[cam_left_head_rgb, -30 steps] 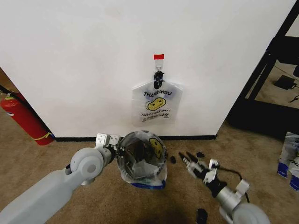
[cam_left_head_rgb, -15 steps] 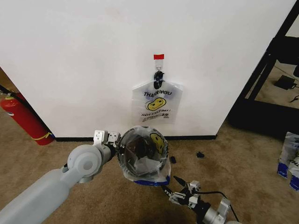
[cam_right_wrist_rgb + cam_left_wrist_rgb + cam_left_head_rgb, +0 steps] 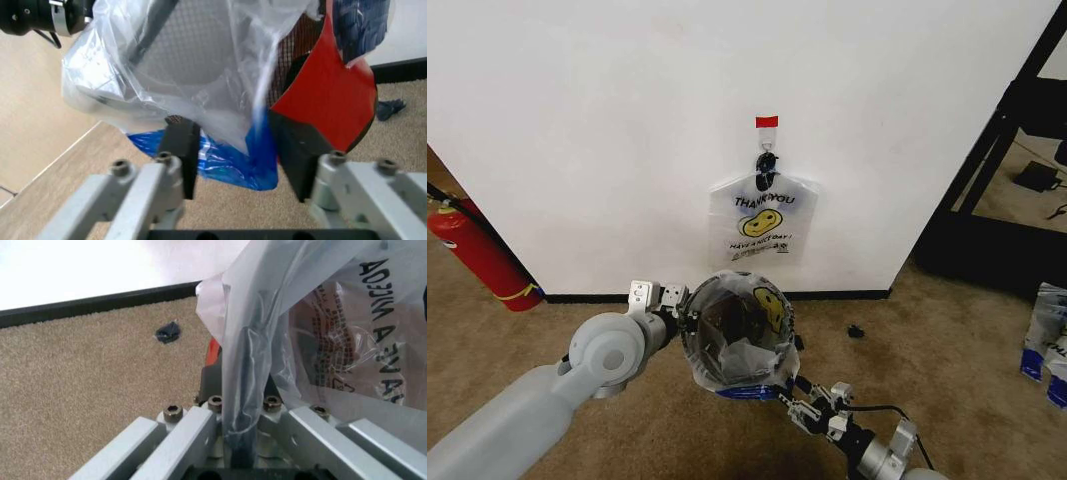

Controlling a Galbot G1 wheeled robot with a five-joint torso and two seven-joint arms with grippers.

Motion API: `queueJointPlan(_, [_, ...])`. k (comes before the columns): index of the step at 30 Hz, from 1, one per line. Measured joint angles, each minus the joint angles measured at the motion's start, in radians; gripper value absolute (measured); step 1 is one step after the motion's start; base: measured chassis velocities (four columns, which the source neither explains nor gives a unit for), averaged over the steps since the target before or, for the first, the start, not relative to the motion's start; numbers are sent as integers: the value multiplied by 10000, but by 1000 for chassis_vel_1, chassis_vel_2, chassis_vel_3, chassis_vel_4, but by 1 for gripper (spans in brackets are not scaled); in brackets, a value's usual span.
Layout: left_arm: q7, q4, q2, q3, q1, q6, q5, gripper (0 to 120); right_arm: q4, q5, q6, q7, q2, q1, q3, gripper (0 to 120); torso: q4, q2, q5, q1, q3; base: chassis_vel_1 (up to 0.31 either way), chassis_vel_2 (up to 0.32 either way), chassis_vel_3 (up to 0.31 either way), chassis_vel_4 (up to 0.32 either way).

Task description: Pick up the garbage bag from the wall and place it over the trash bin.

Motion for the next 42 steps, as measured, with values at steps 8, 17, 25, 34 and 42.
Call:
queueJointPlan(8, [-32,-98,53,-41,28,-7,-133,0,41,8,20,160,-14,30,-35,8,0,0,0,0,0,0,0,0,0])
queueJointPlan(17, [-332,-520,133,-50,94,63,-543,0,-137,-227,161,1030,144,388,-325,0,1,0,0,0,0,0,0,0,0])
queueJointPlan(25, [-461,-672,143,-30,137,67,-650,0,-189,-393,241,1358,227,402,-291,0,1,0,0,0,0,0,0,0,0])
queueJointPlan(34, [-540,-564,96,45,254,68,-642,0,-122,-608,378,1247,250,228,-162,8,1,0,1,0,0,0,0,0,0])
queueJointPlan(42, [-593,557,-91,42,-47,78,-600,0,-122,-866,684,1092,109,137,58,38,0,0,0,0,0,0,0,0,0])
